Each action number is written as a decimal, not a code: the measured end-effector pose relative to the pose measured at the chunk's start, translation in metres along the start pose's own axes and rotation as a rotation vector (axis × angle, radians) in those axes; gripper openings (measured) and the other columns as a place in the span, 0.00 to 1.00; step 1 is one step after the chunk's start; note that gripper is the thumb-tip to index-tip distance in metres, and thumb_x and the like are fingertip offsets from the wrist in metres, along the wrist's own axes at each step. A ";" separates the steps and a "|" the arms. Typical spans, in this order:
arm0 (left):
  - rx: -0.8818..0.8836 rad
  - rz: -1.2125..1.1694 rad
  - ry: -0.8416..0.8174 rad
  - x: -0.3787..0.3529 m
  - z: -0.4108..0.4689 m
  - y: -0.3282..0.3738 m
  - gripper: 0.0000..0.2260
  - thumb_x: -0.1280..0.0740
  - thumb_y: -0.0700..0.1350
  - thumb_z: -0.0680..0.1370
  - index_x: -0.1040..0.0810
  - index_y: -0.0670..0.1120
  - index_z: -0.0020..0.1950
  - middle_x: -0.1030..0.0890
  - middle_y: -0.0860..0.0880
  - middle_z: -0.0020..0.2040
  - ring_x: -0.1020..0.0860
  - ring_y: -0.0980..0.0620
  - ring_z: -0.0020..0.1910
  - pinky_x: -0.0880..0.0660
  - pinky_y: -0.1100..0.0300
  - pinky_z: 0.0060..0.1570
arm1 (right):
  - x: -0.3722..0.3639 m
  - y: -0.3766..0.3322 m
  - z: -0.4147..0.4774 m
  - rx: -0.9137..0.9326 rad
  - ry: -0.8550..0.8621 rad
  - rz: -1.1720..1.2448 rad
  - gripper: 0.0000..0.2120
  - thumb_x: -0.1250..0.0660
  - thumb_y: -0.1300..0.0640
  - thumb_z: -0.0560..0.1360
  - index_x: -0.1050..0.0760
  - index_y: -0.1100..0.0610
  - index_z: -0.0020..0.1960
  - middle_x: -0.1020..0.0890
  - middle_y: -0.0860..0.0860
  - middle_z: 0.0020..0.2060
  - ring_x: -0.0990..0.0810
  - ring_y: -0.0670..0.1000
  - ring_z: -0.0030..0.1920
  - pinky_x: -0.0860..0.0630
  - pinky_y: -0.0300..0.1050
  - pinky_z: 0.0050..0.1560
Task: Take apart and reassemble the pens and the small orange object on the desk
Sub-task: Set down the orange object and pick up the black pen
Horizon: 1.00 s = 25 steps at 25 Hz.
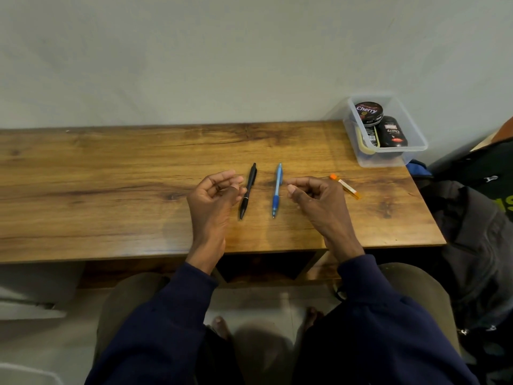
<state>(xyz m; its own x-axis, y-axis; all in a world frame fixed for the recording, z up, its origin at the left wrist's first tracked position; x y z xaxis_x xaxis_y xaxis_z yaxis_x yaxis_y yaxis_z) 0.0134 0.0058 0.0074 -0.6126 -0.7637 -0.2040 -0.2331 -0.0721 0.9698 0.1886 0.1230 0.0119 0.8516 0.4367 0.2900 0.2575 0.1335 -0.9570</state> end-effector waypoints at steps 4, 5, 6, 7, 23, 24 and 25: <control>-0.067 0.382 -0.041 -0.004 0.011 0.001 0.11 0.25 0.36 0.76 0.16 0.45 0.57 0.14 0.48 0.51 0.15 0.53 0.53 0.18 0.60 0.53 | -0.002 0.002 0.001 0.019 0.004 -0.107 0.07 0.28 0.58 0.79 0.15 0.52 0.55 0.14 0.45 0.47 0.18 0.44 0.48 0.21 0.37 0.48; -0.096 0.480 -0.047 -0.006 0.015 0.001 0.10 0.25 0.38 0.76 0.16 0.45 0.57 0.14 0.50 0.51 0.16 0.55 0.51 0.18 0.63 0.50 | -0.002 0.003 0.002 0.030 0.015 -0.157 0.07 0.28 0.58 0.79 0.16 0.51 0.55 0.15 0.45 0.46 0.18 0.44 0.47 0.22 0.34 0.47; -0.129 0.573 -0.048 -0.009 0.020 0.000 0.10 0.24 0.40 0.76 0.17 0.46 0.57 0.15 0.52 0.50 0.17 0.57 0.49 0.20 0.66 0.47 | -0.002 0.003 0.002 0.044 0.027 -0.205 0.07 0.28 0.58 0.79 0.16 0.51 0.55 0.15 0.44 0.46 0.19 0.43 0.47 0.24 0.31 0.45; -0.164 0.657 -0.041 -0.013 0.023 -0.001 0.10 0.24 0.42 0.76 0.17 0.47 0.57 0.16 0.53 0.49 0.18 0.59 0.47 0.21 0.68 0.44 | -0.002 0.003 0.001 0.060 0.038 -0.249 0.07 0.28 0.59 0.79 0.16 0.51 0.56 0.16 0.44 0.46 0.19 0.41 0.47 0.25 0.28 0.44; -0.149 1.030 -0.067 -0.012 0.021 0.000 0.12 0.21 0.49 0.74 0.17 0.48 0.55 0.21 0.59 0.39 0.22 0.65 0.38 0.29 0.69 0.35 | -0.014 0.003 -0.005 0.157 0.071 -0.598 0.04 0.28 0.61 0.78 0.18 0.56 0.53 0.19 0.51 0.49 0.21 0.47 0.48 0.19 0.44 0.50; -0.136 1.026 -0.071 -0.008 0.017 -0.001 0.12 0.21 0.49 0.74 0.17 0.49 0.55 0.22 0.60 0.39 0.23 0.65 0.38 0.29 0.69 0.35 | -0.014 0.003 -0.006 0.152 0.080 -0.594 0.04 0.28 0.61 0.78 0.18 0.56 0.53 0.19 0.52 0.49 0.21 0.48 0.48 0.19 0.45 0.50; -0.129 1.019 -0.078 -0.004 0.013 -0.002 0.12 0.21 0.49 0.74 0.17 0.49 0.55 0.21 0.60 0.39 0.23 0.66 0.39 0.29 0.69 0.35 | -0.013 0.003 -0.007 0.145 0.091 -0.590 0.04 0.28 0.60 0.78 0.18 0.56 0.53 0.19 0.52 0.50 0.21 0.48 0.48 0.19 0.45 0.51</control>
<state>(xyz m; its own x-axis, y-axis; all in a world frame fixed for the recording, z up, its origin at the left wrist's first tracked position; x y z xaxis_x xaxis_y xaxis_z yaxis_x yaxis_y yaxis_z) 0.0066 0.0173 0.0049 -0.5224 -0.4573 0.7197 0.5045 0.5147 0.6932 0.1809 0.1118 0.0054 0.6218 0.1756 0.7632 0.6379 0.4518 -0.6237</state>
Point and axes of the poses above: each hand's wrist, its own z-axis towards the middle knuckle, its own x-axis out of the back of the hand, y = z × x, the point moved 3 cm from there along z, towards the middle knuckle
